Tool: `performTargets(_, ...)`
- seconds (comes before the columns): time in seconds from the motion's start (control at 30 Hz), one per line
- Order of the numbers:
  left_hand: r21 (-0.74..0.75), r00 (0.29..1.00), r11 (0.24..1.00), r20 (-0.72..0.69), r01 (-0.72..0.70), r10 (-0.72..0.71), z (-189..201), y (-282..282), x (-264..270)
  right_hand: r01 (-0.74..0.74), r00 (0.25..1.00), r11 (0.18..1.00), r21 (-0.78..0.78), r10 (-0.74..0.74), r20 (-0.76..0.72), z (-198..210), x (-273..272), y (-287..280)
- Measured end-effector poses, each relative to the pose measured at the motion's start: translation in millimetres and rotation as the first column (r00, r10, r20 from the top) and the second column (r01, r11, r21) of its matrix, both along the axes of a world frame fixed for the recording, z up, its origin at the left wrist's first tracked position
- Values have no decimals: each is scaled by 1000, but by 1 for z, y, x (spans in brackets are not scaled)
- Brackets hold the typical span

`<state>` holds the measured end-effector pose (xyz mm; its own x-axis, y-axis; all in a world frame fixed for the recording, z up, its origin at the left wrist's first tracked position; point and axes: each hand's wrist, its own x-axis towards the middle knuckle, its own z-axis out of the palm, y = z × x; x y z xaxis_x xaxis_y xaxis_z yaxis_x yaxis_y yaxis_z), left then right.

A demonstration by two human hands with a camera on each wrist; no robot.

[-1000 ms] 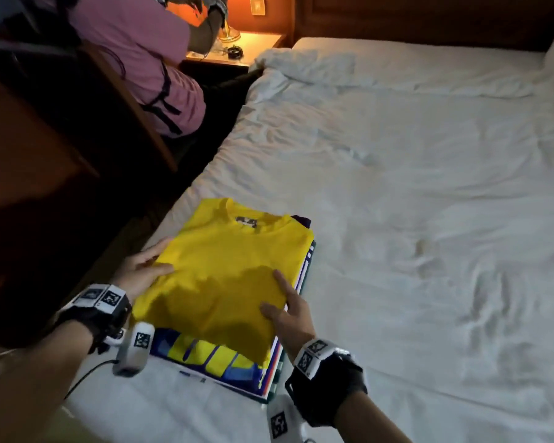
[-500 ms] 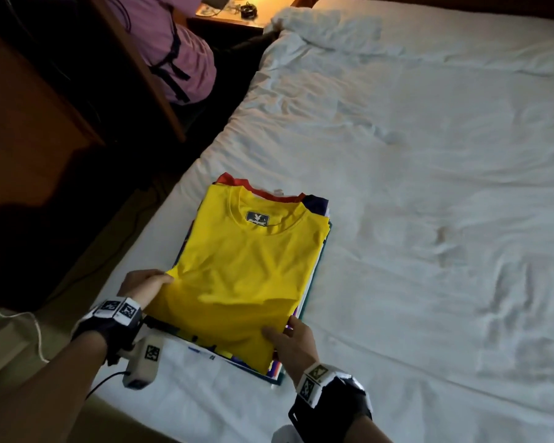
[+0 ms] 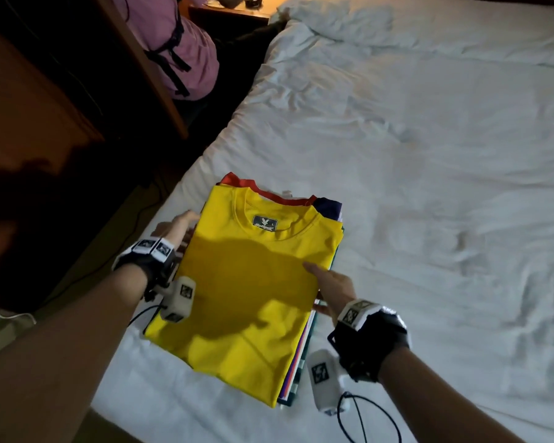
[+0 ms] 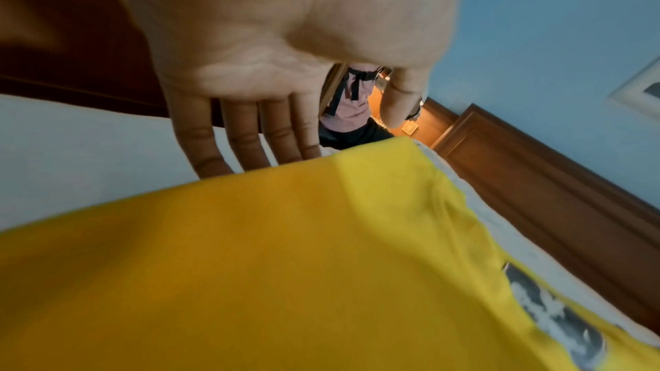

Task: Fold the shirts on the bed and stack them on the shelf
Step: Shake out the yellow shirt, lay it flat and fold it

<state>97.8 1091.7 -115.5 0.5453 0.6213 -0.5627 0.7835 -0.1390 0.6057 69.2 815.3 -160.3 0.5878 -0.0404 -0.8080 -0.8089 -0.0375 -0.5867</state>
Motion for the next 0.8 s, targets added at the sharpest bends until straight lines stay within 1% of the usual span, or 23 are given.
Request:
performTargets(0.1,16,997,999,64,42,-43,4,-5,27,55,995,998,-40,-52,85,6,32,-2)
performTargets(0.17,32,997,997,29,66,-67,6,-6,37,86,986,994,-62,-76,149,11,46,0)
performTargets(0.23,58,994,993,3,105,-105,7,-5,44,98,967,991,-95,-72,243,10,56,0)
performTargets(0.33,107,991,990,90,90,-100,9,-3,57,102,925,979,-175,-28,380,7,68,-6)
performTargets(0.43,129,970,990,225,61,-89,10,-3,64,148,899,965,-217,-40,435,8,82,-10)
performTargets(0.47,119,968,991,233,67,-93,8,-3,62,146,901,964,-224,-36,432,9,85,-10)
performTargets(0.53,121,972,989,209,86,-110,-9,2,55,124,919,959,-253,-15,393,5,84,-9)
performTargets(0.57,126,975,988,193,84,-108,-19,6,49,126,927,957,-261,-20,375,4,78,-7)
performTargets(0.67,162,977,986,201,37,-69,-32,7,24,173,941,957,-232,-92,325,-6,45,-3)
performTargets(0.7,175,981,984,179,42,-74,-33,6,12,167,959,961,-220,-106,264,-11,29,-2)
performTargets(0.73,175,989,983,125,59,-82,-37,8,-1,156,973,969,-189,-118,198,-17,14,0)
performTargets(0.77,154,992,985,86,76,-90,-42,10,-14,146,983,978,-147,-126,137,-19,-2,3)
performTargets(0.8,91,994,993,81,70,-77,-50,16,-27,127,988,986,-113,-115,102,-24,-18,6)
